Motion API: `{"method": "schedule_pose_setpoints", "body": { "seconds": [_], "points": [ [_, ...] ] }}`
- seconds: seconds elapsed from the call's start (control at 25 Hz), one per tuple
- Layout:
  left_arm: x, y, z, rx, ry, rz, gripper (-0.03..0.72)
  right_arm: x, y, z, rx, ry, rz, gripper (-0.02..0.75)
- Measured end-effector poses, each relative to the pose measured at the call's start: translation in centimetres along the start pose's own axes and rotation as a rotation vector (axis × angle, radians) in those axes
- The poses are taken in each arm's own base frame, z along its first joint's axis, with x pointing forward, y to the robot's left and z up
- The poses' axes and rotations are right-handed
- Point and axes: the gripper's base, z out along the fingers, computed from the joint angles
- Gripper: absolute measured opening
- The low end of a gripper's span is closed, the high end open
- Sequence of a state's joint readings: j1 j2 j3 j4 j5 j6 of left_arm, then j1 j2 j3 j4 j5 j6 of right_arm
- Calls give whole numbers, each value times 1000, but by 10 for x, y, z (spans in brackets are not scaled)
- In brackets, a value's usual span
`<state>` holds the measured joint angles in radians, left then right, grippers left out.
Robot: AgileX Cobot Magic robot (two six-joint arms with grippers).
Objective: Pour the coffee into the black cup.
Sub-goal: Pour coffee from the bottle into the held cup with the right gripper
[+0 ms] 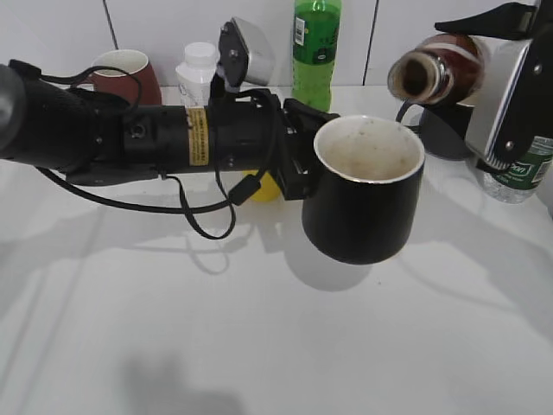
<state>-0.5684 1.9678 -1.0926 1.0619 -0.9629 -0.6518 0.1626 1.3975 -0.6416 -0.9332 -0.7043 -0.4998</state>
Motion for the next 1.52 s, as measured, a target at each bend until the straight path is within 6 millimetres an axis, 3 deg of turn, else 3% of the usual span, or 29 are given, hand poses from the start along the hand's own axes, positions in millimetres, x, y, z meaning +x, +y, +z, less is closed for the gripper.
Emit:
{"method": "schedule_pose_setpoints", "body": {
  "seconds": [0.68, 1.52],
  "points": [
    [1, -5, 1, 38, 12, 23, 38, 0, 0, 0, 0, 1, -227, 547],
    [5, -10, 1, 97, 56, 74, 38, 0, 0, 0, -1, 1, -297, 545]
  ]
}}
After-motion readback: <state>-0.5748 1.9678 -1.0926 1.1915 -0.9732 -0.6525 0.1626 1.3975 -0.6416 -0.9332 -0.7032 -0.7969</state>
